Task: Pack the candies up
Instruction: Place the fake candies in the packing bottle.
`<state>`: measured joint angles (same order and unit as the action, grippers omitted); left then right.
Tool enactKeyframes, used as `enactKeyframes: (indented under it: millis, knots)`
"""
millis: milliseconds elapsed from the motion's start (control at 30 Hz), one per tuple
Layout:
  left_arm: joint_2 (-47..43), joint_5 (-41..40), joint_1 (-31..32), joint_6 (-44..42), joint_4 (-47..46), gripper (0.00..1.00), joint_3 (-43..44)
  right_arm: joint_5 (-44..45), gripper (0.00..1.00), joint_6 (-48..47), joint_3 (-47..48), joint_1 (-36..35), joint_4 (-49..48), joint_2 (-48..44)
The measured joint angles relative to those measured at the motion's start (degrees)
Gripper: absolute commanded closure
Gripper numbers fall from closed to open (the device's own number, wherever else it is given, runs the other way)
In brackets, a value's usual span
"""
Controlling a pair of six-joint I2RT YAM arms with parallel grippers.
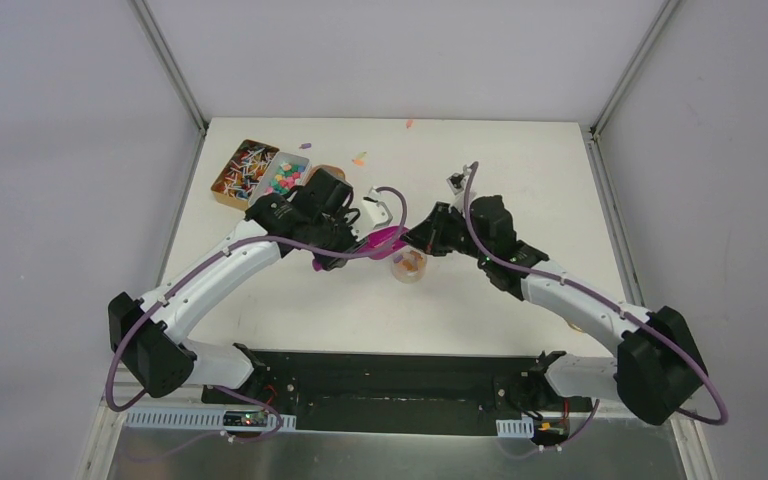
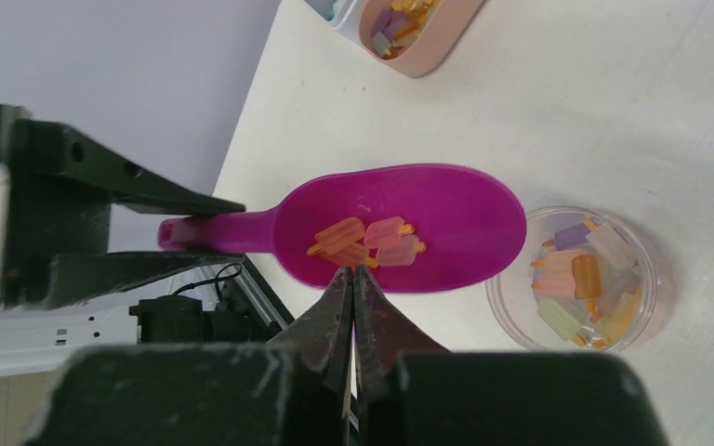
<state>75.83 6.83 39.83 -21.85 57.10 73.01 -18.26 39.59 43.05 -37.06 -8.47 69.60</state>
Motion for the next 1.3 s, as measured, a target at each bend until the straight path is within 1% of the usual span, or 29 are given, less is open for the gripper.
enactKeyframes:
  millis: [167,267,533,833,1300]
  knots:
    - [0.04,1.51,0.0,0.24,0.13,1.0,-0.13,1.27,1.0,0.0,0.0,-0.85,-1.9,4.79]
    - [0.26,2.08,0.0,0.44,0.13,1.0,-0.13,1.77,1.0,-0.02,0.0,-1.7,-2.08,6.1]
    - [1.46,4.04,0.0,1.11,0.17,1.0,0.09,3.28,1.0,-0.24,-0.39,-3.85,-2.45,6.43]
    - [4.55,5.2,0.0,2.43,0.39,1.0,3.48,5.22,1.0,-0.79,-1.25,-5.44,-2.45,6.88]
    - [5.75,5.88,0.35,3.74,0.81,1.0,6.36,7.65,1.0,-1.4,-1.77,-7.89,-2.34,7.89]
